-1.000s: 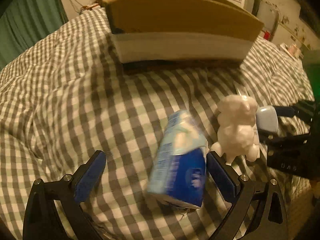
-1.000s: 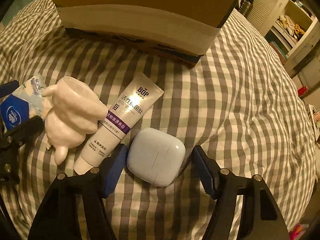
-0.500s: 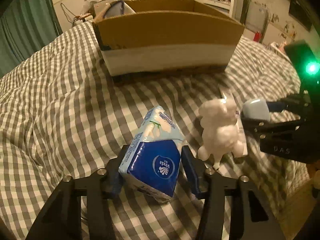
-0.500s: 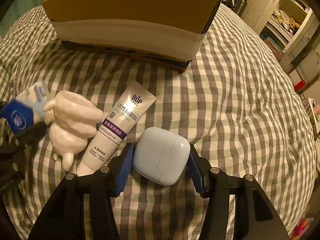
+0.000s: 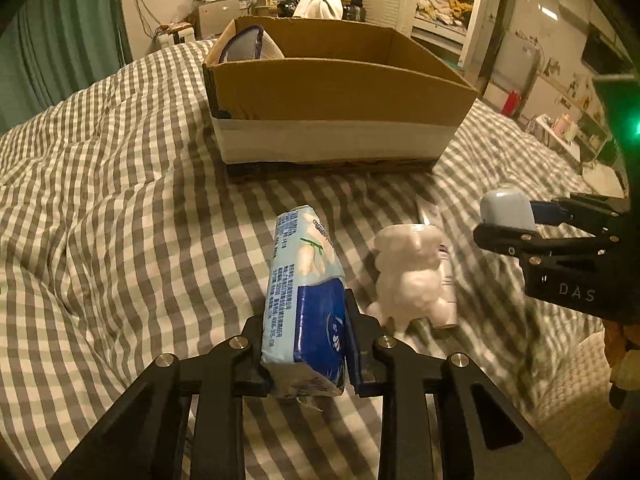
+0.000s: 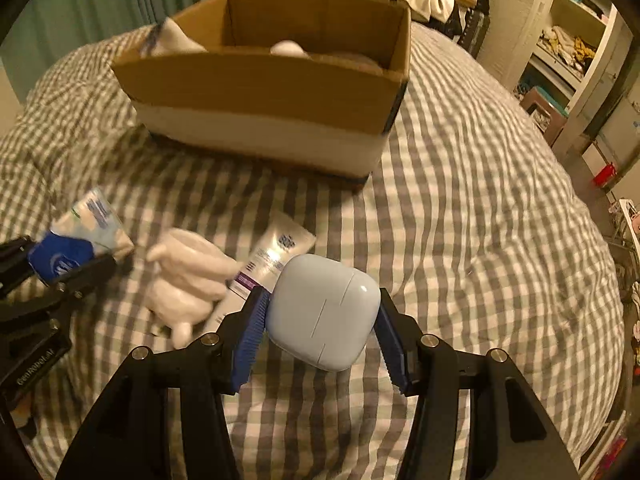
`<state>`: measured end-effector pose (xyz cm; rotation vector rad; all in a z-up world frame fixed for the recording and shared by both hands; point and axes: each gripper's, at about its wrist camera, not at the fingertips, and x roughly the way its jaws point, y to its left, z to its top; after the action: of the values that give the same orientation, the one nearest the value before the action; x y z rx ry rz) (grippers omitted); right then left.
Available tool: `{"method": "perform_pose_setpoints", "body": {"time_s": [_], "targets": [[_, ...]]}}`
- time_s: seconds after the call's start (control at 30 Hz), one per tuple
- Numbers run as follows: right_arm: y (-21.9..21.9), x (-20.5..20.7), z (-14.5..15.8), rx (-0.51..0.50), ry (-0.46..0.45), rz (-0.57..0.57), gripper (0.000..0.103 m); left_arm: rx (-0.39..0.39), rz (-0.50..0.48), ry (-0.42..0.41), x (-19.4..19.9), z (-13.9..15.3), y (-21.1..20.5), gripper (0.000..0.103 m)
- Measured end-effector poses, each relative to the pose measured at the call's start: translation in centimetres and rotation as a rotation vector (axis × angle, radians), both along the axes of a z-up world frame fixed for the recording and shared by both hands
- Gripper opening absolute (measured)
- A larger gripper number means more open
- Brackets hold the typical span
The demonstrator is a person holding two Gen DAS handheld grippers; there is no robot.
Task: Organize objects
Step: 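Grasp the blue tissue pack with the left tool while the right tool grasps the white earbuds case, then carry tissue pack and earbuds case over the box and lower them in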
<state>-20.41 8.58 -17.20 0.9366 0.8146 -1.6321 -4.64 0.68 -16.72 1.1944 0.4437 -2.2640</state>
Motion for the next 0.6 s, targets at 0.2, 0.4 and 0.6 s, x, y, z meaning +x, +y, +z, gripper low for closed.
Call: {"method": "perform_pose_setpoints", "body": {"time_s": [0.2,0.4,0.6], "targets": [[0.8,0.9,3.3,-0.077,0.017,0.03,0.053,0.002,-0.01,0.022,0.0,1.5,1.1,0.027],[0.5,2.6,7.1,-0.153,0.027,0.046,0.053,-0.039,0.001,0.062,0.3,4.4,1.3,0.027],[1.5,3.6,10.5,-0.235,0.03,0.071,0.053,-0.064,0.042,0.13,0.5,8.5,-0.2,0.027]]}}
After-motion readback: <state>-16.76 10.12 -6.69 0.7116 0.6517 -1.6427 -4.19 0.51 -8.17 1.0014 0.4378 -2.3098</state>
